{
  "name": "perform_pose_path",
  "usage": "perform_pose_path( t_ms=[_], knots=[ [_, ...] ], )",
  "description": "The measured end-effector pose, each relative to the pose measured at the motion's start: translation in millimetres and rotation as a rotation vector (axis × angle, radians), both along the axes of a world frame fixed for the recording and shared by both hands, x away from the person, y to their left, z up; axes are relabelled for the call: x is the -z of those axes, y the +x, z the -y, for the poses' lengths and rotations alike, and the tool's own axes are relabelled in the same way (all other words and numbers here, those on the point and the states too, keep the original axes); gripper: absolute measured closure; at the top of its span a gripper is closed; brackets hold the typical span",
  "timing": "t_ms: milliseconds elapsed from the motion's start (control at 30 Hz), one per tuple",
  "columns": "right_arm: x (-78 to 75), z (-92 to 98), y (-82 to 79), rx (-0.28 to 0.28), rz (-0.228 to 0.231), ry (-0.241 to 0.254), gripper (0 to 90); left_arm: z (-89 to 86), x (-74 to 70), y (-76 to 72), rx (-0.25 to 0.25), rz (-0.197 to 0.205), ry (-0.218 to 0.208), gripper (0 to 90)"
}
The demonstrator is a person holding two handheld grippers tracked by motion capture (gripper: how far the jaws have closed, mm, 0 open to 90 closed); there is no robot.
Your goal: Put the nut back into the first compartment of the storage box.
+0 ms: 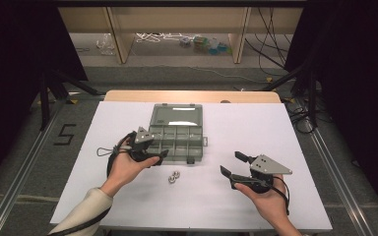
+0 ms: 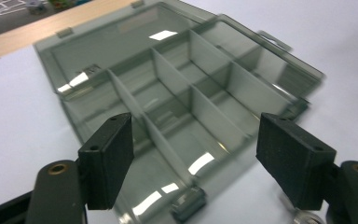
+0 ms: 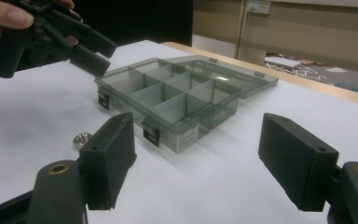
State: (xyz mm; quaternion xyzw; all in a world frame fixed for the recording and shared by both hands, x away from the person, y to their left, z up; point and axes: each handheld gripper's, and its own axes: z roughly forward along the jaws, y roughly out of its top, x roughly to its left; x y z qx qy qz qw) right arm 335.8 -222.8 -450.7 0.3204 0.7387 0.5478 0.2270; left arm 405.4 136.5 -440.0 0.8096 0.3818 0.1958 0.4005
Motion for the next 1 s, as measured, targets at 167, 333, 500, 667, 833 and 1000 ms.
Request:
perform_pose_path(
  t_ms=[167,333,500,667,833,1000],
  knots=[
    [-0.4,-0.5,-0.1,-0.001,0.003,-0.001,27.8,10.4,11.5,-16.8,0.058,-0.042,0.054,27.5],
    [0.0,-1.2,-0.2,-0.006,0.003,0.018,27.8,19.7,18.1,-28.0,0.115,-0.067,0.077,28.1],
    [-0.1,0.1,0.8,0.000,0.025,-0.002,27.7,24.6,23.3,-37.6,0.120,-0.080,0.077,28.4],
    [-0.4,-0.6,-0.4,0.000,0.003,0.002,27.8,28.9,33.3,-41.6,0.140,-0.095,0.100,29.4],
    [-0.6,-0.4,-0.6,-0.005,-0.003,-0.002,27.8,33.2,39.3,-43.3,0.145,-0.114,0.107,35.0],
    [-0.2,0.2,0.6,-0.001,0.019,-0.006,27.7,35.0,43.7,-42.8,0.155,-0.121,0.108,40.1]
  ],
)
